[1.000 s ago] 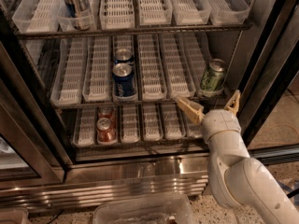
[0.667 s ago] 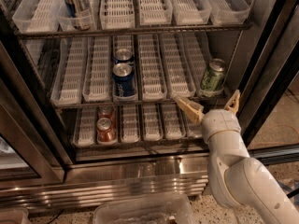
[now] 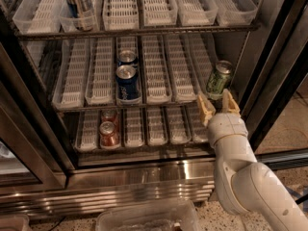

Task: Pick green can from middle shelf of fridge

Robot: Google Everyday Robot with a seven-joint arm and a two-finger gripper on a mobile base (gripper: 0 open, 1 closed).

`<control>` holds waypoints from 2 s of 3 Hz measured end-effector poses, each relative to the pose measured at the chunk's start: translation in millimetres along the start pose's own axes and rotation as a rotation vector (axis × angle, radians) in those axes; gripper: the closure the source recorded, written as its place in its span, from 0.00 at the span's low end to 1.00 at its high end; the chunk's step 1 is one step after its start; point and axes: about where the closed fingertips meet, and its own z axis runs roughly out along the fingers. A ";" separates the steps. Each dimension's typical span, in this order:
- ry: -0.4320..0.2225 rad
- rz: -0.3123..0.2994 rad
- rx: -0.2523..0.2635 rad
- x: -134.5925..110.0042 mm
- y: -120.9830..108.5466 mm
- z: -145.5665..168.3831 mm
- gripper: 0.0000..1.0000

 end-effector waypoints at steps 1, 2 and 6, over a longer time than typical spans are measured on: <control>0.000 0.000 0.000 0.0 0.0 0.0 0.38; 0.000 0.000 0.000 0.0 0.0 0.0 0.21; -0.009 -0.003 0.035 4.1 -8.0 10.7 0.18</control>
Offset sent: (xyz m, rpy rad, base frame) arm 0.0000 0.0000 0.0000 0.0000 0.0000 0.0000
